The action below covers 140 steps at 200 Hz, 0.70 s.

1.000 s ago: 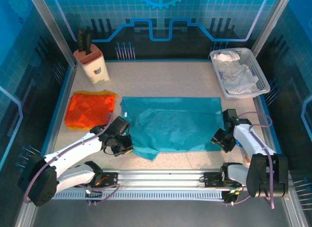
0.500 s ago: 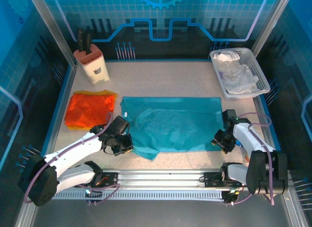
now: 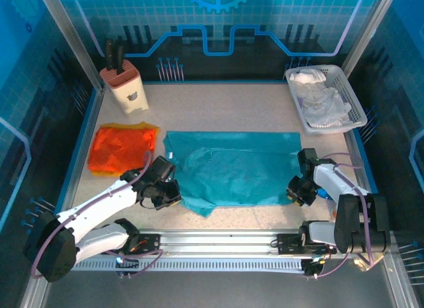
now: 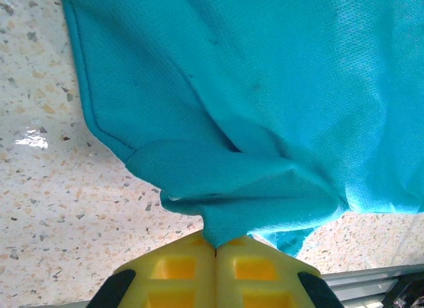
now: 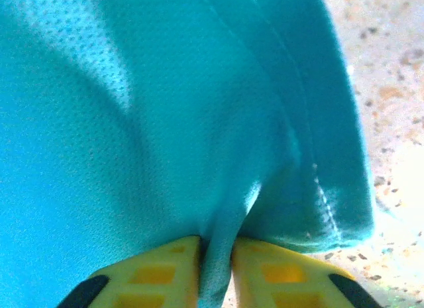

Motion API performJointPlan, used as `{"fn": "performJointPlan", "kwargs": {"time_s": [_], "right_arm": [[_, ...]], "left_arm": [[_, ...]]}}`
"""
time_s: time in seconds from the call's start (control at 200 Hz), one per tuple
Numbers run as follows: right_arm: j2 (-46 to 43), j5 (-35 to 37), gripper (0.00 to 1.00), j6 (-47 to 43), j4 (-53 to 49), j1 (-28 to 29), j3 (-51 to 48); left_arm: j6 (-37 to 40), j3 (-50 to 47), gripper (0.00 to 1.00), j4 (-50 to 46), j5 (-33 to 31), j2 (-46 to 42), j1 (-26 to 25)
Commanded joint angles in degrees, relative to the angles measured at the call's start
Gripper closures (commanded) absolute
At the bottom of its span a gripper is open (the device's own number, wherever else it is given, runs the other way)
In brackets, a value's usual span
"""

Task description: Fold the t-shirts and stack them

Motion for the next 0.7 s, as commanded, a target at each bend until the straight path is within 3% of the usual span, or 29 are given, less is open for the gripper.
{"fn": "performJointPlan", "kwargs": {"time_s": [0.0,0.01,0.335,0.695], "right_arm": [[1.15,0.62,0.96,0.74,0.96,0.87,-1.19],[1.05,0.58,1.00,0.51,0.92,0.93,-1.10],[0.16,-2.28,1.00,-10.44,0.13,0.97,7.19],[4.77,-4.37,1.00,-15.92,3.87,0.43,16.03]], "left_arm": [[0.61,2.07,1.00,-2.39,-0.50,-1.47,0.48],[0.76,2.17,1.00,-2.54,-0.59,-1.55,0.47],[7.32,12.10,1.00,-5.42,-0.26,0.75,4.75],[15.89,21.43,1.00,-6.01,0.61,8.72,11.60]]}}
